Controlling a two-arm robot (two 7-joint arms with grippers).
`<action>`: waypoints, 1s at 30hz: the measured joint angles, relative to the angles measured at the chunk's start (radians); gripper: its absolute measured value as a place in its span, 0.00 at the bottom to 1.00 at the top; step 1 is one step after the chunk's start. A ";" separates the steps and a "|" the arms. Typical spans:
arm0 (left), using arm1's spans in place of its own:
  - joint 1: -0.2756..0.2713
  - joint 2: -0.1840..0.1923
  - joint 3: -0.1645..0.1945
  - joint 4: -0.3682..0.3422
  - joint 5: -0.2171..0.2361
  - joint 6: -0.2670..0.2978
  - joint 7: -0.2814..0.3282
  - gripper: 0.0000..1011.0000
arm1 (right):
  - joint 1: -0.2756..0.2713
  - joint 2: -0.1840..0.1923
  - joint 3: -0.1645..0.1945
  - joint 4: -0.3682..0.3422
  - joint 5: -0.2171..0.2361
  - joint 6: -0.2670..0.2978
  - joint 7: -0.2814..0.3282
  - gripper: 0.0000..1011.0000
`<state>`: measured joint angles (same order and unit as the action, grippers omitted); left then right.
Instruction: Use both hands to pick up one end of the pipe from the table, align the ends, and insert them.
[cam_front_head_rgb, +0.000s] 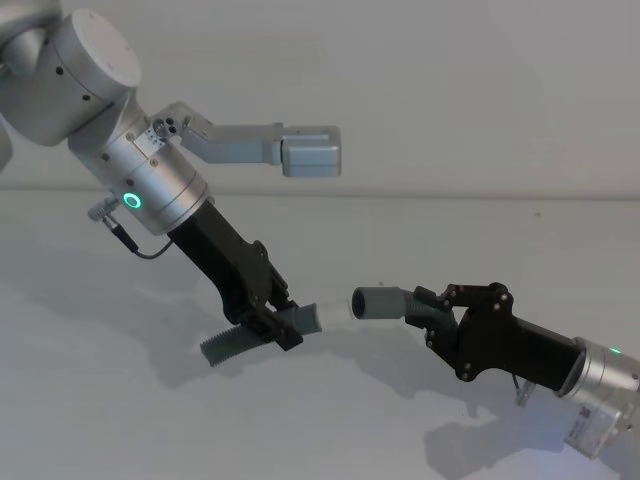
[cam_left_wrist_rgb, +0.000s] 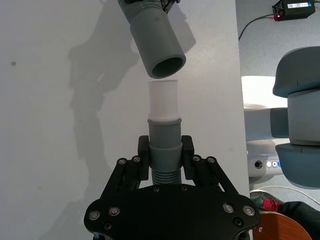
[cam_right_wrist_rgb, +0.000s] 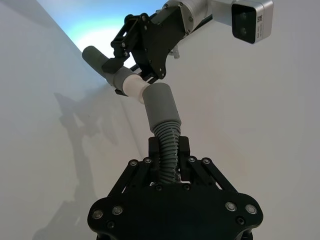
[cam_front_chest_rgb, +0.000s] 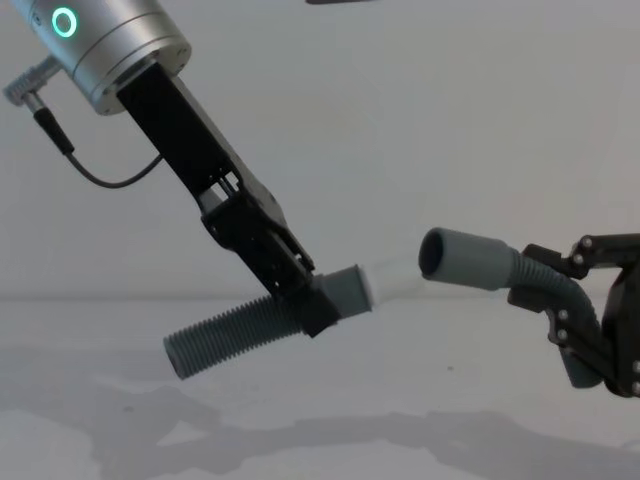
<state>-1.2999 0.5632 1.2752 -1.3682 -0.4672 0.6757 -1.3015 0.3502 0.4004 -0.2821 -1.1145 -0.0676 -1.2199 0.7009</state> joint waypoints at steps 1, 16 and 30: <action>-0.001 0.001 0.001 -0.001 0.000 0.001 0.000 0.35 | 0.000 0.000 0.000 0.000 0.000 0.000 0.000 0.19; -0.013 0.008 0.016 -0.010 -0.008 0.011 -0.001 0.35 | 0.000 0.000 0.000 0.000 0.000 -0.001 0.000 0.19; -0.019 0.009 0.019 -0.011 -0.016 0.011 0.018 0.35 | 0.000 0.000 0.000 0.000 0.000 -0.001 0.000 0.19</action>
<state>-1.3191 0.5726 1.2942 -1.3789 -0.4832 0.6866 -1.2836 0.3502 0.4003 -0.2821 -1.1146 -0.0675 -1.2205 0.7009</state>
